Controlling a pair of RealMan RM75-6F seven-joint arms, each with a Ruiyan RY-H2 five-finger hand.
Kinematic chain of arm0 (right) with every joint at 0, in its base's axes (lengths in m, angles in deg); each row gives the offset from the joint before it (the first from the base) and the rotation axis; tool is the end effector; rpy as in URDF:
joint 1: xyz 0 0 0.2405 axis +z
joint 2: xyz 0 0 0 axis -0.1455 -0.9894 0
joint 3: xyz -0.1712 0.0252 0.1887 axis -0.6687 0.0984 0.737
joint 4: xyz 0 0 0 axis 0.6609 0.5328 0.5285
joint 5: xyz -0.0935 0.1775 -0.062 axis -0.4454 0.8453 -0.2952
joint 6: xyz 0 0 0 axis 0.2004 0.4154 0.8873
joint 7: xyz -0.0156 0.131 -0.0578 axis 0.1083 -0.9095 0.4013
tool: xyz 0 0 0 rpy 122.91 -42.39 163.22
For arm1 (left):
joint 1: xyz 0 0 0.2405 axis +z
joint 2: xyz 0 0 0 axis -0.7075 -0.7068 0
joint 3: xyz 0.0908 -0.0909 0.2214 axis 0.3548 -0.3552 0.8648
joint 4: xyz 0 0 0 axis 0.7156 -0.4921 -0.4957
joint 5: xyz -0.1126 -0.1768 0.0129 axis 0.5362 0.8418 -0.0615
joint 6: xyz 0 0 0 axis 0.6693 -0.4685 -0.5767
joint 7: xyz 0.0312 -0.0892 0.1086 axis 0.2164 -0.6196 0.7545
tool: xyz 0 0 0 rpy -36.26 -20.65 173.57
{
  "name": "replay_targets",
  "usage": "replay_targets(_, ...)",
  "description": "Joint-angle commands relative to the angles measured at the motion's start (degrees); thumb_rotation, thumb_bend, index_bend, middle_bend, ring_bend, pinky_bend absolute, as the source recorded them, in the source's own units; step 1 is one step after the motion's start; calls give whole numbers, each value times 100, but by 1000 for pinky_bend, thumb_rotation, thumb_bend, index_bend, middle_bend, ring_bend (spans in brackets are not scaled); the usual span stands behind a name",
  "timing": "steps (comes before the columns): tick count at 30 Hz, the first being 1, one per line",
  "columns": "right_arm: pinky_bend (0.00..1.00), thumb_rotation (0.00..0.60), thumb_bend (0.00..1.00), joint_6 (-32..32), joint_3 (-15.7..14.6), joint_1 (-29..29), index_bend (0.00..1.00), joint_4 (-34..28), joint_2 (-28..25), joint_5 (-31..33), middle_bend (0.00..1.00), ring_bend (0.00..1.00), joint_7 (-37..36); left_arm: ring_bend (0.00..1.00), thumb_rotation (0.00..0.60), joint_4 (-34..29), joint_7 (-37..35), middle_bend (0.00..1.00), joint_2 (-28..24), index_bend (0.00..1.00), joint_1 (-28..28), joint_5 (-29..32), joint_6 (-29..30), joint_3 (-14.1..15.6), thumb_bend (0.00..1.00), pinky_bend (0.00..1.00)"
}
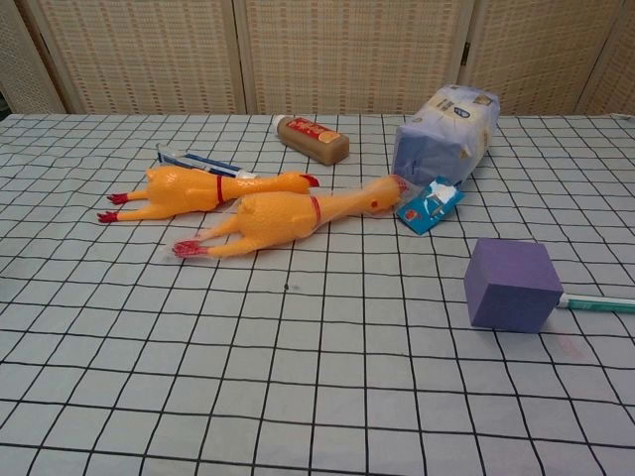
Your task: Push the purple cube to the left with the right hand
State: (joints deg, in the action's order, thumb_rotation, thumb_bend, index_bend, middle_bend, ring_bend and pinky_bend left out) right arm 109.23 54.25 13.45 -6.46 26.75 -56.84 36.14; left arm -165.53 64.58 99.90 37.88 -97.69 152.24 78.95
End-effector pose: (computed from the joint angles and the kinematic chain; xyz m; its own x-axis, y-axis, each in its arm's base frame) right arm -0.3043 -0.1819 0.1408 0.4472 0.0646 0.8921 -0.8865 -0.1009 0.4517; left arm -0.3032 0.1901 0.1395 0.4781 -0.0804 0.8746 0.8630 -0.1421 -0.4848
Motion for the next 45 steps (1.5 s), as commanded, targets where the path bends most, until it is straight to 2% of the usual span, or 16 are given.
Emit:
replay_targets(1,0,600,177,-437,-56,58,0,-111,-53,254,0,0,240,0,600,-11,18,0,-1,0,19,135,-112,-3,417,110)
replay_targets(7,0,600,177,-687,-41,106,0,-314,44,520,4,0,734,0,600,-112,-43,0,-76,0,31,112,-94,16,416,110)
replay_targets(9,0,600,177,-829,0,157,13,-389,146,692,49,0,959,0,600,-114,-110,0,-100,0,26,121,-103,10,416,110)
replay_targets(10,4,600,178,-893,24,195,37,-394,209,753,82,0,1081,0,600,-115,-135,0,-108,0,22,126,-109,7,416,110)
replay_targets(12,29,600,180,-1132,79,340,161,-338,395,914,191,3,1423,0,600,-133,-166,0,-121,0,13,137,-129,5,416,110)
replay_targets(13,38,600,181,-1308,109,439,192,-313,502,1036,213,5,1650,0,600,-146,-178,0,-129,0,8,128,-136,9,416,110)
replay_targets(16,53,600,182,-1670,180,684,282,-266,790,1267,267,40,2111,0,600,-168,-236,0,-162,0,-2,97,-155,31,416,110)
replay_targets(22,83,600,182,-1965,248,986,383,-162,1246,1487,319,85,2671,0,600,-171,-334,0,-220,0,-15,96,-212,60,415,110)
replay_targets(32,107,600,196,-2199,348,1223,438,327,1791,2063,363,129,3090,0,600,-190,-494,0,-296,0,-30,136,-268,63,417,110)
replay_targets(45,110,600,252,-2423,305,1436,471,754,2102,2366,367,137,3218,0,600,-289,-417,0,-364,0,-12,41,-258,141,420,110)
